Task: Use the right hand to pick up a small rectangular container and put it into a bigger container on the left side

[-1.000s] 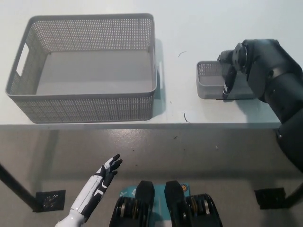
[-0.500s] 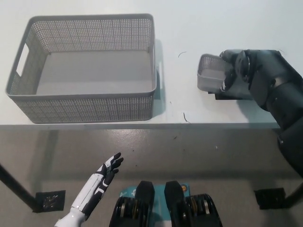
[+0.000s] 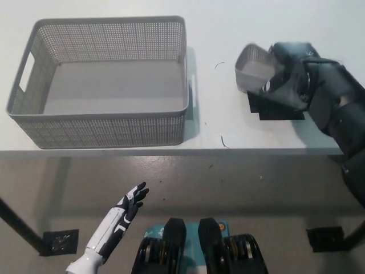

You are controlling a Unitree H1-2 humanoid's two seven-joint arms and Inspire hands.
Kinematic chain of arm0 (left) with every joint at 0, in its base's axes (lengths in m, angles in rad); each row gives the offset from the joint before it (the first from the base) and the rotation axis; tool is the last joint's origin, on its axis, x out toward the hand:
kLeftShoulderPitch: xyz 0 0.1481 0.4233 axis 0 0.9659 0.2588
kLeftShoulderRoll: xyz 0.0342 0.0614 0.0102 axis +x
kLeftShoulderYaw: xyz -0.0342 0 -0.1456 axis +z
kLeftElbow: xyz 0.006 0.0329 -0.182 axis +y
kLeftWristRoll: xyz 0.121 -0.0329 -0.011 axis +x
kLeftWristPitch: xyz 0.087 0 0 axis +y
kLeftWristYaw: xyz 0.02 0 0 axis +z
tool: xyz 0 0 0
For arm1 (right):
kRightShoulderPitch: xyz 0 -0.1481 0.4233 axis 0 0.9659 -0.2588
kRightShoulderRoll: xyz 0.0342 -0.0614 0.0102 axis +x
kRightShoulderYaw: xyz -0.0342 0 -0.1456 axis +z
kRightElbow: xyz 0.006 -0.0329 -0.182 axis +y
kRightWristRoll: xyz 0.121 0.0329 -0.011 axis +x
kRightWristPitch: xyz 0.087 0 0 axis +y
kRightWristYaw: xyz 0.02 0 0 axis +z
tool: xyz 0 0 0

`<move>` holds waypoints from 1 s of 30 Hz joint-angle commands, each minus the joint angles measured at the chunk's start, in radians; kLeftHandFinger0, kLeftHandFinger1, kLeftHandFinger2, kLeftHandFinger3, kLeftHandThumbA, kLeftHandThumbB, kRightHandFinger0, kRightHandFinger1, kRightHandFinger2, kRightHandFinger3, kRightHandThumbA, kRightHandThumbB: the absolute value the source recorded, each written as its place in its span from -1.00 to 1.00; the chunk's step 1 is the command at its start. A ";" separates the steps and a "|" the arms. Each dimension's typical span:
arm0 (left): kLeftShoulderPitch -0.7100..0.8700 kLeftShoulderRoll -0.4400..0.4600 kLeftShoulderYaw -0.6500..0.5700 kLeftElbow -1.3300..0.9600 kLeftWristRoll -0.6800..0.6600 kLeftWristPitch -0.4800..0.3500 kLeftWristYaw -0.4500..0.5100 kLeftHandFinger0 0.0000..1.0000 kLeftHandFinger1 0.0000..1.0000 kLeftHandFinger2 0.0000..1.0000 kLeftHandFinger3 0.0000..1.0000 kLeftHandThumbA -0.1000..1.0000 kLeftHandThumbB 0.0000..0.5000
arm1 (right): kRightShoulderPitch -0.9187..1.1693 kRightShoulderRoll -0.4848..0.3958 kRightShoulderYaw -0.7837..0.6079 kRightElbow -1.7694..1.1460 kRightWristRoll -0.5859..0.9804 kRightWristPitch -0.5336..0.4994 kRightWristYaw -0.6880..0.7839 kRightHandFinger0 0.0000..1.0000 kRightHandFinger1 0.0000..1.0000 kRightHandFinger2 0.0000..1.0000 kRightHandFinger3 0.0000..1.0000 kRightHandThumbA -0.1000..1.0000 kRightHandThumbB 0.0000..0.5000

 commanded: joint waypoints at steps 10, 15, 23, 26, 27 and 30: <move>-0.021 0.019 0.004 -0.019 -0.002 -0.019 -0.006 1.00 1.00 1.00 1.00 1.00 0.25 | -0.336 -0.078 -0.088 -0.100 0.020 -0.176 -0.185 -0.98 -0.03 0.77 0.71 -1.00 -0.31; -0.023 0.019 0.003 -0.015 -0.003 -0.016 -0.008 1.00 1.00 1.00 1.00 1.00 0.26 | -0.389 -0.024 -0.098 -0.128 0.026 -0.133 -0.140 -1.00 -0.11 0.74 0.61 -1.00 -0.15; -0.020 0.014 0.001 -0.017 -0.001 -0.010 -0.006 1.00 1.00 1.00 1.00 1.00 0.27 | -0.430 0.109 -0.083 -0.114 0.013 -0.160 -0.141 -1.00 -0.20 0.59 0.46 -1.00 -0.14; -0.020 0.015 -0.001 -0.012 0.000 -0.014 -0.008 1.00 1.00 1.00 1.00 1.00 0.26 | -0.438 0.184 -0.093 -0.103 0.024 -0.156 -0.149 -1.00 -0.26 0.49 0.34 -1.00 -0.14; -0.021 0.015 -0.002 -0.009 -0.003 -0.018 -0.010 1.00 1.00 1.00 1.00 1.00 0.25 | -0.443 0.209 -0.102 -0.092 0.034 -0.141 -0.145 -0.99 -0.22 0.52 0.36 -1.00 -0.12; -0.023 0.016 -0.003 -0.011 -0.010 -0.014 -0.016 1.00 1.00 1.00 1.00 1.00 0.23 | -0.439 0.251 -0.117 -0.079 0.046 -0.166 -0.165 -1.00 -0.18 0.61 0.54 -1.00 -0.04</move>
